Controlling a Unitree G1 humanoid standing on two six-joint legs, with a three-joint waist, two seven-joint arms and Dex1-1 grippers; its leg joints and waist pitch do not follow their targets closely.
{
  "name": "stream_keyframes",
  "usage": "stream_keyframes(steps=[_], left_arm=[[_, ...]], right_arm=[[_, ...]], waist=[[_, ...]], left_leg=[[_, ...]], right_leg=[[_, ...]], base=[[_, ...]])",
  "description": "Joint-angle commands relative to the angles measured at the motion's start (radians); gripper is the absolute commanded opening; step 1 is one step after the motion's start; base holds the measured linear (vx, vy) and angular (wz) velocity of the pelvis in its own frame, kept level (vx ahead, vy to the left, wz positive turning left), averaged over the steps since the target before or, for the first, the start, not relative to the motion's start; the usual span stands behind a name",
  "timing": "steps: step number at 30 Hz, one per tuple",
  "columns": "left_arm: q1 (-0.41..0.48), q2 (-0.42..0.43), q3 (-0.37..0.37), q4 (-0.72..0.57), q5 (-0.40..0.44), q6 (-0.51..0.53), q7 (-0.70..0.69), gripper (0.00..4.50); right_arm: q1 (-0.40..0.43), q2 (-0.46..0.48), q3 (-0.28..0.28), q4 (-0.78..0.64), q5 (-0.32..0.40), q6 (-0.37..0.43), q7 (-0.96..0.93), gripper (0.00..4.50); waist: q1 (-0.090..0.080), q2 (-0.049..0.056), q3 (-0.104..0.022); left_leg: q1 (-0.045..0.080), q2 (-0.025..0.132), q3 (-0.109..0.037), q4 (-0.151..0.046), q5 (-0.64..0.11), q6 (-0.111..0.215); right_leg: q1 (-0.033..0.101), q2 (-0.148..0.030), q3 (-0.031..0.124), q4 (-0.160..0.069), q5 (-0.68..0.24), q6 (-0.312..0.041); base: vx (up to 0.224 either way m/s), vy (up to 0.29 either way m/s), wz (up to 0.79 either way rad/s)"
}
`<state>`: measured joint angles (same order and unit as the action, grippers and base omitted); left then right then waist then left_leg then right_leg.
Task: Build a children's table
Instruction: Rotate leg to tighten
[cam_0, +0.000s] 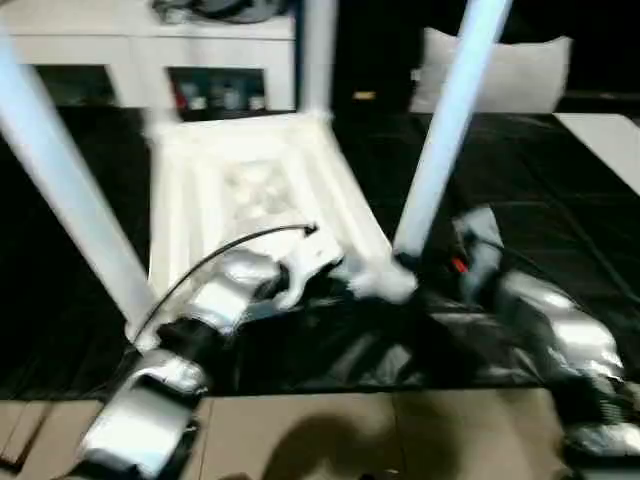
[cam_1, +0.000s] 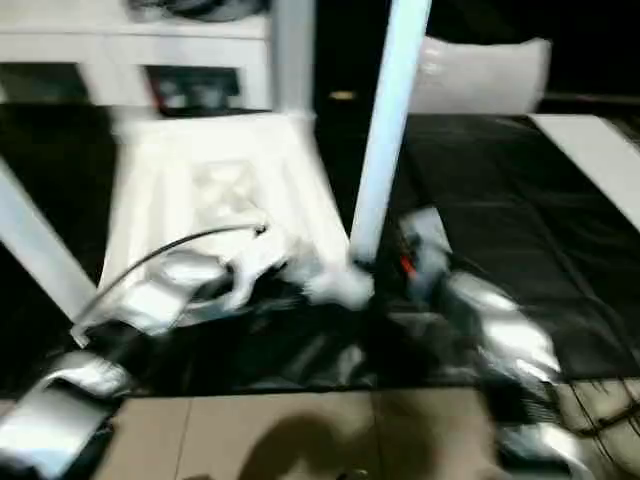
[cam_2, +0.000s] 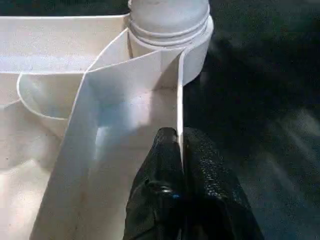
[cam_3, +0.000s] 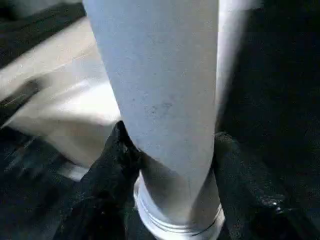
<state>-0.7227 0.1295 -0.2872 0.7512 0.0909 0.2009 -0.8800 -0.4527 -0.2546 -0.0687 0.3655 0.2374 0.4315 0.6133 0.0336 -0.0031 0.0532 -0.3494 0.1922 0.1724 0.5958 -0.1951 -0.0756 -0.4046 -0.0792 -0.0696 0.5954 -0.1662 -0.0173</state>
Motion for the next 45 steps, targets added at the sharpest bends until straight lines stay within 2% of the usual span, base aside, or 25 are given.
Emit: stream_keyframes(steps=[1, 3, 5, 6, 9, 10, 12, 13, 14, 15, 16, 17, 20, 21, 23, 27, 31, 32, 33, 35, 36, 39, 40, 44, 45], left_arm=[[-0.028, -0.074, 0.027, -0.002, -0.038, 0.013, 0.067, 0.00], [-0.030, -0.084, 0.031, 0.002, -0.037, 0.010, 0.078, 0.00], [-0.025, -0.081, 0.027, -0.004, -0.031, 0.007, 0.073, 0.00], [-0.020, -0.076, 0.025, -0.010, -0.029, 0.005, 0.068, 0.00], [-0.010, -0.063, 0.020, -0.016, -0.026, -0.014, 0.054, 0.00], [-0.007, -0.057, 0.017, -0.015, -0.022, -0.022, 0.050, 0.00], [0.001, -0.041, 0.009, -0.018, -0.017, -0.047, 0.034, 0.00], [0.005, -0.034, 0.005, -0.020, -0.015, -0.054, 0.027, 0.00], [0.010, -0.026, 0.001, -0.024, -0.012, -0.064, 0.018, 0.00], [0.017, -0.016, -0.003, -0.032, -0.011, -0.074, 0.001, 0.00], [0.028, 0.004, -0.015, -0.042, -0.008, -0.101, -0.033, 0.00], [0.038, 0.022, -0.027, -0.052, -0.006, -0.128, -0.067, 0.00], [0.051, 0.051, -0.046, -0.062, -0.006, -0.143, -0.127, 0.00], [0.051, 0.051, -0.046, -0.062, -0.006, -0.143, -0.127, 0.00], [0.068, 0.087, -0.070, -0.083, -0.013, -0.181, -0.222, 0.00], [0.070, 0.113, -0.089, -0.077, -0.012, -0.222, -0.288, 0.00], [0.063, 0.138, -0.113, -0.058, -0.005, -0.279, -0.380, 0.00], [0.062, 0.144, -0.117, -0.062, -0.008, -0.283, -0.399, 0.00], [0.061, 0.151, -0.120, -0.069, -0.014, -0.282, -0.422, 0.00], [0.060, 0.162, -0.125, -0.078, -0.024, -0.285, -0.457, 0.00], [0.060, 0.167, -0.128, -0.081, -0.027, -0.289, -0.470, 0.00], [0.058, 0.181, -0.138, -0.084, -0.029, -0.303, -0.516, 0.00], [0.058, 0.185, -0.141, -0.085, -0.028, -0.309, -0.531, 0.00], [0.064, 0.190, -0.145, -0.100, -0.032, -0.313, -0.551, 0.00], [0.066, 0.190, -0.147, -0.102, -0.031, -0.316, -0.552, 0.00]], right_arm=[[-0.034, 0.062, -0.012, 0.060, -0.026, -0.014, -0.168, 1.96], [-0.032, 0.079, -0.013, 0.056, -0.016, -0.050, -0.163, 2.49], [-0.025, 0.084, -0.014, 0.047, -0.010, -0.049, -0.153, 2.64], [-0.019, 0.087, -0.013, 0.038, -0.005, -0.045, -0.141, 2.72], [-0.001, 0.087, 0.001, 0.015, -0.018, -0.049, -0.121, 2.97], [0.007, 0.083, 0.004, 0.007, -0.020, -0.054, -0.116, 3.05], [0.023, 0.066, 0.004, -0.008, -0.008, -0.057, -0.095, 3.13], [0.030, 0.055, 0.006, -0.010, -0.004, -0.063, -0.083, 3.35], [0.035, 0.043, 0.010, -0.011, -0.004, -0.070, -0.070, 3.44], [0.040, 0.028, 0.012, -0.010, -0.005, -0.075, -0.051, 3.48], [0.047, 0.003, 0.015, -0.009, -0.006, -0.084, -0.014, 3.53], [0.053, -0.021, 0.016, -0.007, -0.006, -0.093, 0.021, 3.61], [0.063, -0.062, 0.020, -0.016, -0.002, -0.095, 0.080, 3.95], [0.063, -0.062, 0.020, -0.016, -0.002, -0.095, 0.080, 3.95], [0.075, -0.127, 0.043, -0.025, 0.003, -0.100, 0.180, 4.20], [0.088, -0.190, 0.077, -0.039, 0.012, -0.122, 0.311, 4.45], [0.096, -0.261, 0.127, -0.042, 0.000, -0.133, 0.447, 4.45], [0.098, -0.271, 0.134, -0.049, 0.009, -0.134, 0.477, 4.45], [0.101, -0.279, 0.140, -0.056, 0.020, -0.132, 0.510, 4.45], [0.102, -0.291, 0.148, -0.061, 0.035, -0.125, 0.550, 4.17], [0.102, -0.295, 0.150, -0.061, 0.039, -0.122, 0.562, 4.17], [0.109, -0.309, 0.160, -0.069, 0.068, -0.098, 0.623, 3.97], [0.113, -0.313, 0.166, -0.078, 0.080, -0.085, 0.646, 3.76], [0.123, -0.314, 0.178, -0.098, 0.095, -0.062, 0.687, 3.61], [0.127, -0.312, 0.180, -0.102, 0.098, -0.058, 0.692, 3.33]], waist=[[0.007, -0.014, -0.063], [0.009, -0.016, -0.070], [0.011, -0.023, -0.072], [0.016, -0.017, -0.075], [0.023, -0.013, -0.074], [0.024, -0.009, -0.074], [0.024, -0.011, -0.071], [0.024, -0.019, -0.069], [0.025, -0.014, -0.067], [0.024, -0.019, -0.067], [0.026, -0.013, -0.066], [0.026, -0.015, -0.066], [0.029, -0.014, -0.065], [0.028, -0.009, -0.066], [0.031, -0.011, -0.067], [0.041, -0.011, -0.068], [0.056, -0.012, -0.067], [0.058, -0.020, -0.067], [0.062, -0.014, -0.066], [0.065, -0.015, -0.066], [0.067, -0.008, -0.067], [0.071, -0.013, -0.067], [0.072, -0.013, -0.068], [0.080, -0.009, -0.068], [0.081, -0.012, -0.068]], left_leg=[[-0.006, 0.016, -0.008, -0.070, -0.196, 0.022], [-0.009, 0.016, -0.006, -0.067, -0.159, 0.045], [-0.013, 0.018, -0.004, -0.066, -0.118, 0.072], [-0.010, 0.021, -0.003, -0.065, -0.087, 0.088], [-0.012, 0.022, -0.001, -0.064, -0.060, 0.110], [-0.011, 0.022, -0.002, -0.065, -0.065, 0.110], [-0.009, 0.022, -0.001, -0.067, -0.099, 0.103], [-0.010, 0.022, 0.000, -0.068, -0.107, 0.100], [-0.008, 0.024, -0.002, -0.070, -0.129, 0.087], [-0.008, 0.024, -0.001, -0.070, -0.133, 0.086], [-0.008, 0.025, -0.003, -0.071, -0.137, 0.082], [-0.008, 0.025, -0.002, -0.071, -0.147, 0.082], [-0.006, 0.028, -0.002, -0.073, -0.145, 0.077], [-0.008, 0.028, -0.002, -0.072, -0.146, 0.076], [-0.006, 0.029, -0.002, -0.072, -0.147, 0.080], [-0.003, 0.032, -0.001, -0.069, -0.139, 0.091], [-0.004, 0.034, 0.001, -0.069, -0.132, 0.094], [-0.004, 0.035, 0.002, -0.069, -0.140, 0.093], [-0.004, 0.035, 0.001, -0.069, -0.140, 0.091], [-0.004, 0.036, 0.001, -0.069, -0.142, 0.091], [-0.003, 0.036, 0.000, -0.069, -0.140, 0.090], [-0.003, 0.037, 0.000, -0.069, -0.140, 0.091], [-0.003, 0.038, 0.000, -0.068, -0.136, 0.092], [-0.002, 0.039, 0.000, -0.069, -0.136, 0.086], [-0.003, 0.039, -0.001, -0.069, -0.136, 0.085]], right_leg=[[0.045, -0.060, 0.031, -0.098, -0.476, -0.111], [0.051, -0.060, 0.034, -0.092, -0.402, -0.124], [0.056, -0.056, 0.037, -0.080, -0.294, -0.155], [0.057, -0.056, 0.039, -0.071, -0.222, -0.183], [0.062, -0.057, 0.040, -0.062, -0.134, -0.221], [0.062, -0.059, 0.040, -0.062, -0.136, -0.223], [0.063, -0.059, 0.039, -0.070, -0.185, -0.213], [0.063, -0.059, 0.039, -0.072, -0.204, -0.205], [0.062, -0.061, 0.039, -0.077, -0.265, -0.188], [0.062, -0.061, 0.039, -0.078, -0.279, -0.183], [0.062, -0.063, 0.039, -0.078, -0.289, -0.181], [0.060, -0.061, 0.039, -0.082, -0.313, -0.168], [0.057, -0.061, 0.042, -0.080, -0.302, -0.172], [0.058, -0.061, 0.042, -0.078, -0.284, -0.179], [0.059, -0.061, 0.042, -0.075, -0.261, -0.191], [0.057, -0.062, 0.042, -0.072, -0.238, -0.201], [0.057, -0.062, 0.042, -0.068, -0.224, -0.206], [0.058, -0.063, 0.041, -0.069, -0.238, -0.201], [0.057, -0.065, 0.042, -0.068, -0.251, -0.200], [0.057, -0.064, 0.041, -0.069, -0.258, -0.198], [0.056, -0.065, 0.041, -0.068, -0.255, -0.199], [0.057, -0.063, 0.040, -0.067, -0.250, -0.204], [0.057, -0.064, 0.041, -0.067, -0.246, -0.204], [0.056, -0.064, 0.041, -0.065, -0.227, -0.212], [0.058, -0.065, 0.041, -0.064, -0.228, -0.212]], base=[[0.000, 0.000, 0.00], [0.000, 0.000, 0.00], [0.000, 0.000, 0.00], [0.000, 0.000, 0.00], [0.000, 0.000, 0.00], [0.000, 0.000, 0.00], [0.000, 0.000, 0.00], [0.000, 0.000, 0.00], [0.000, 0.000, 0.00], [0.000, 0.000, 0.00], [0.000, 0.000, 0.00], [0.000, 0.000, 0.00], [0.000, 0.000, 0.00], [0.000, 0.000, 0.00], [0.000, 0.000, 0.00], [0.000, 0.000, 0.00], [0.000, 0.000, 0.00], [0.000, 0.000, 0.00], [0.000, 0.000, 0.00], [0.000, 0.000, 0.00], [0.000, 0.000, 0.00], [0.000, 0.000, 0.00], [0.000, 0.000, 0.00], [0.000, 0.000, 0.00], [0.000, 0.000, 0.00]])
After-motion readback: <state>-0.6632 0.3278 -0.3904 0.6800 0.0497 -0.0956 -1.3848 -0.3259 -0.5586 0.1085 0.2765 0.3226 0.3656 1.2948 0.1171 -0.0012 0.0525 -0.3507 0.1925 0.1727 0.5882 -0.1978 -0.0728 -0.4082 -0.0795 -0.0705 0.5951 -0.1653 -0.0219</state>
